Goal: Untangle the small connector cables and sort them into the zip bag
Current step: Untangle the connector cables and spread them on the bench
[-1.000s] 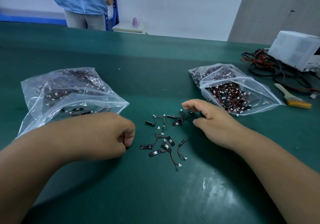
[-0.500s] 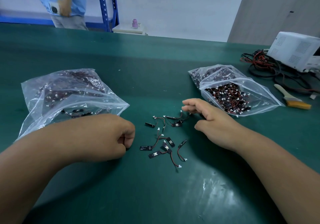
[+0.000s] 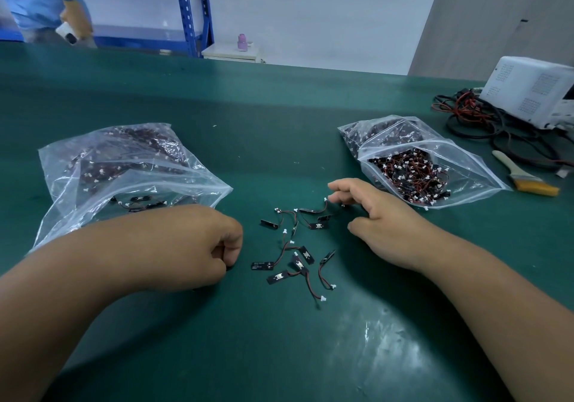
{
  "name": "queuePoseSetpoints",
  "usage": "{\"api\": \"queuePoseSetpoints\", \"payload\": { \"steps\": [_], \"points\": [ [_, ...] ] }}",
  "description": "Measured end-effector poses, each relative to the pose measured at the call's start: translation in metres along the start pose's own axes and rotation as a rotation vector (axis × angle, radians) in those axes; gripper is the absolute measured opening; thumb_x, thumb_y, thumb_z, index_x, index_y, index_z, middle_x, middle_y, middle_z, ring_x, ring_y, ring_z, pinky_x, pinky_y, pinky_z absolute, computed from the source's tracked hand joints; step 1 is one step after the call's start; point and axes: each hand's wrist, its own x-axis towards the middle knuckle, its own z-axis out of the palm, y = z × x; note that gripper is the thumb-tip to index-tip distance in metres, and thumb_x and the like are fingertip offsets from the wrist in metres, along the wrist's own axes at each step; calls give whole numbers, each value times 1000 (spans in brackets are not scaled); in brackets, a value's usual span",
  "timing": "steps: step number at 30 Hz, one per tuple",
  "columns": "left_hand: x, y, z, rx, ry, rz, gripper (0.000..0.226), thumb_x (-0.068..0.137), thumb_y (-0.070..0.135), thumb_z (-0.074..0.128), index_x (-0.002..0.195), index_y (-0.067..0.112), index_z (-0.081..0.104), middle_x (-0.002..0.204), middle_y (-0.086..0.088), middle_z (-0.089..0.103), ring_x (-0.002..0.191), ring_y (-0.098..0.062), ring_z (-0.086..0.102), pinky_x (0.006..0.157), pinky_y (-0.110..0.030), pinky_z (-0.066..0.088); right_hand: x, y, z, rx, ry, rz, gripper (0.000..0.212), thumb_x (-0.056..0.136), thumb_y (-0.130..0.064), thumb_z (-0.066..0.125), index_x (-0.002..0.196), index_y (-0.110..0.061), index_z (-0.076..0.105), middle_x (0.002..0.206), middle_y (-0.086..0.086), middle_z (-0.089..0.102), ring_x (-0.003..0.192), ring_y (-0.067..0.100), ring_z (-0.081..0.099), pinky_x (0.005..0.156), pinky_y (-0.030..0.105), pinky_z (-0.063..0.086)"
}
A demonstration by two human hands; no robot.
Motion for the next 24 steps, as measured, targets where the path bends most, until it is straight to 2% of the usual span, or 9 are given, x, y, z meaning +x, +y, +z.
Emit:
{"api": "queuePoseSetpoints", "payload": {
  "steps": [5,10,12,24],
  "points": [
    [0,1,-1,-6,-7,-6,14,79,24,55,81,37,57,80,29,59,69,3,56,63,-20,49,0,0,1,-14,-8,-11,66,85,-3,53,129,-51,44,124,-29,57,108,-18,48,77,4,34],
    [0,0,0,-7,-1,-5,14,79,23,56,81,37,58,79,25,61,70,4,56,63,-19,48,0,-1,2,-8,-4,-16,65,83,0,53,130,-45,50,126,-23,58,124,-6,47,101,19,37],
    [0,0,-1,-5,-1,-6,14,79,23,56,81,37,58,79,26,60,70,4,56,63,-19,48,0,-1,2,-18,-6,-24,65,82,0,54,130,-44,51,125,-23,58,126,-3,46,106,23,36],
    [0,0,0,4,-5,13,13,80,23,55,82,36,58,82,32,58,72,5,55,60,-16,45,0,-1,3,-66,-9,-43,66,80,-8,58,130,-50,48,126,-29,54,127,-5,42,105,19,33]
  ]
}}
